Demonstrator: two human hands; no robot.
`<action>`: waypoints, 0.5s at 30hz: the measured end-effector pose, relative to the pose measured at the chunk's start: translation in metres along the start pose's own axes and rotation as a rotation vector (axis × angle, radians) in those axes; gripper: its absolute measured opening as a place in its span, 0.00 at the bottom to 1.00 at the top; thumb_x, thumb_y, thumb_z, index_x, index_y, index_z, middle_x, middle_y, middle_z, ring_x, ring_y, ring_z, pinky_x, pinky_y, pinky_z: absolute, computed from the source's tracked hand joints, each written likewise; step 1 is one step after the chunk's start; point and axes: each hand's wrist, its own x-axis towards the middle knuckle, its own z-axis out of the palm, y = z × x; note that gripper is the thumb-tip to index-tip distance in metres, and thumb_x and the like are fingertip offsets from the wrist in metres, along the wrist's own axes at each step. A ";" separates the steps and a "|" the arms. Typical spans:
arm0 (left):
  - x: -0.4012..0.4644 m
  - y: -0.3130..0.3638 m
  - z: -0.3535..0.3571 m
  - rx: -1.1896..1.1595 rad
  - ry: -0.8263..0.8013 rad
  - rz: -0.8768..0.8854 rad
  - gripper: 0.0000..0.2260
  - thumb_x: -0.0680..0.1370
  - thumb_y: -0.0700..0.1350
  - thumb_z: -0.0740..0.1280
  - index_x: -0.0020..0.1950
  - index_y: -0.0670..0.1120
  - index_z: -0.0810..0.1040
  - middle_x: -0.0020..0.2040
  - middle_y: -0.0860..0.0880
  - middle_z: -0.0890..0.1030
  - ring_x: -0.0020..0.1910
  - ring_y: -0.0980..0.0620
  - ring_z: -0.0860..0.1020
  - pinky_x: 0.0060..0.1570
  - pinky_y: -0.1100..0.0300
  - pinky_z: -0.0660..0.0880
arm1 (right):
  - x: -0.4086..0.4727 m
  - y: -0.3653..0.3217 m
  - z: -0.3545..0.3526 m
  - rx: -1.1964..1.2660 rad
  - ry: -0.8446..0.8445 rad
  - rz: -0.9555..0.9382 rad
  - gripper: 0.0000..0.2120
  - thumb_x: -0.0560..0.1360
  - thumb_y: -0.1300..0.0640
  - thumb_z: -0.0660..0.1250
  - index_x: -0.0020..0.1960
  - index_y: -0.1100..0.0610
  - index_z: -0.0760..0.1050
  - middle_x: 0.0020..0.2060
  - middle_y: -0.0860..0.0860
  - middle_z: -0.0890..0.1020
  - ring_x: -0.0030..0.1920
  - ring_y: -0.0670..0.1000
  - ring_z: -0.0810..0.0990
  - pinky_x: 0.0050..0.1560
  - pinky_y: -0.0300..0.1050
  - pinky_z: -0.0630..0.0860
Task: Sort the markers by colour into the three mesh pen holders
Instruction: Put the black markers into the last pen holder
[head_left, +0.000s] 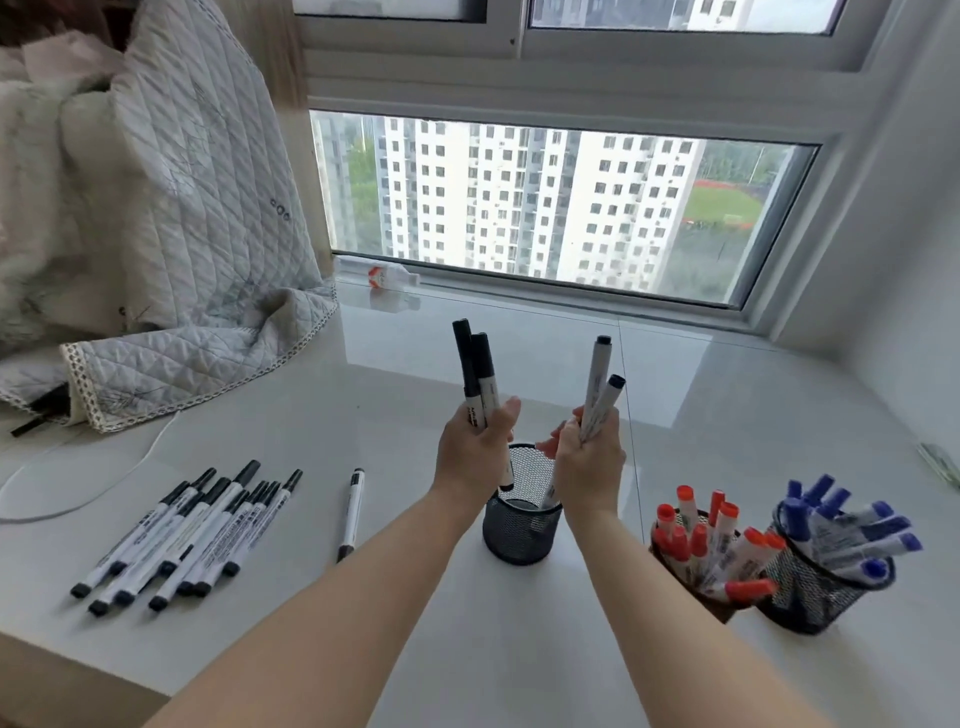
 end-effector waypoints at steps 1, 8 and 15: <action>0.000 -0.001 0.003 -0.011 0.004 -0.006 0.11 0.75 0.53 0.67 0.36 0.49 0.71 0.29 0.54 0.73 0.26 0.60 0.72 0.31 0.65 0.71 | -0.001 -0.001 0.000 0.011 -0.003 0.011 0.05 0.76 0.63 0.57 0.47 0.53 0.65 0.34 0.52 0.77 0.28 0.42 0.80 0.33 0.43 0.79; -0.003 -0.011 0.017 0.012 0.023 -0.092 0.09 0.75 0.53 0.65 0.40 0.50 0.72 0.35 0.49 0.78 0.36 0.49 0.78 0.45 0.50 0.76 | -0.012 -0.013 0.001 -0.018 -0.109 0.048 0.06 0.76 0.63 0.57 0.45 0.53 0.65 0.35 0.54 0.78 0.28 0.44 0.81 0.34 0.46 0.80; -0.020 -0.027 0.009 0.159 0.025 -0.035 0.09 0.76 0.54 0.64 0.41 0.51 0.71 0.42 0.44 0.81 0.41 0.47 0.79 0.41 0.55 0.73 | -0.027 -0.021 -0.006 0.062 -0.110 0.110 0.09 0.76 0.64 0.57 0.44 0.50 0.65 0.37 0.57 0.79 0.27 0.42 0.80 0.30 0.34 0.76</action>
